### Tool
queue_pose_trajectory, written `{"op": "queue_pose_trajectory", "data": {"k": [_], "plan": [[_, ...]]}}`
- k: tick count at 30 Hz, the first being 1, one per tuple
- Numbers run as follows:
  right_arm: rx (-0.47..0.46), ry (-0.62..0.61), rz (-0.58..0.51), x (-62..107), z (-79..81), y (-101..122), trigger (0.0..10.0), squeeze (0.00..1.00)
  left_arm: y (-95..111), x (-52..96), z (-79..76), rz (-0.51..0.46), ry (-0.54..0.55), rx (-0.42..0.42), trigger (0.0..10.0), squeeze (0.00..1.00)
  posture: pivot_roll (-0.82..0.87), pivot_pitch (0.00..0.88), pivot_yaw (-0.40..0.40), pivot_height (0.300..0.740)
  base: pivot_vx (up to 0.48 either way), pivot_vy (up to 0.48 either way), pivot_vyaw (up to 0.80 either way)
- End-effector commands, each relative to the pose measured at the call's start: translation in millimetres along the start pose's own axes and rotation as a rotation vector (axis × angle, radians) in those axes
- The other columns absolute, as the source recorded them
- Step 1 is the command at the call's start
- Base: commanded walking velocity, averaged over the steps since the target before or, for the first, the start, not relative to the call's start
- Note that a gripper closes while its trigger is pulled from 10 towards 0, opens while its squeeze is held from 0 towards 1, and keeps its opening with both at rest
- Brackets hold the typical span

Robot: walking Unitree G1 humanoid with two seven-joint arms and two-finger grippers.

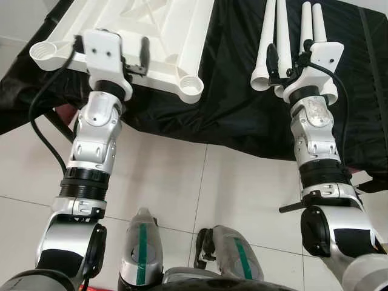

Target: Building children table

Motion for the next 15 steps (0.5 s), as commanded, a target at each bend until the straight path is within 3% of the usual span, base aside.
{"op": "queue_pose_trajectory", "data": {"k": [1, 7, 12, 15], "plan": [[-0.014, -0.017, 0.008, 2.7, -5.0, -2, 10.0, 0.0, 3, 3.1, -27.2, -0.031, -0.232, -0.035, 10.0, 0.0, 0.11, 0.021, -0.057, 0.74, 0.0, 0.0, 0.0], [-0.007, -0.016, -0.005, 5.2, -5.9, -1, 10.0, 0.0, 1, 5.5, -37.2, -0.029, -0.286, -0.072, 10.0, 0.0, 0.11, 0.015, -0.047, 0.74, 0.0, 0.0, 0.0], [0.002, -0.012, -0.031, 5.9, -6.7, 4, 10.0, 0.0, 3, 4.7, -36.1, -0.036, -0.273, -0.063, 10.0, 0.0, 0.11, 0.013, -0.047, 0.74, 0.0, 0.0, 0.0], [0.008, -0.012, -0.094, 10.8, -9.7, 17, 10.0, 0.0, 13, 0.6, -18.1, -0.068, -0.159, 0.002, 10.0, 0.0, 0.1, 0.008, -0.043, 0.74, 0.0, 0.0, 0.0]]}}
Point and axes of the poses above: a point about 5 cm out from each wrist's last joint towards the gripper, its own x axis pointing back from the gripper into the wrist, its own y axis along the axis of the wrist's last joint, z = x × y, the point moved 6 cm from there along -x, pointing out of the wrist towards the gripper, and after that the axes turned 11 degrees about -x, right-handed, at the moved point
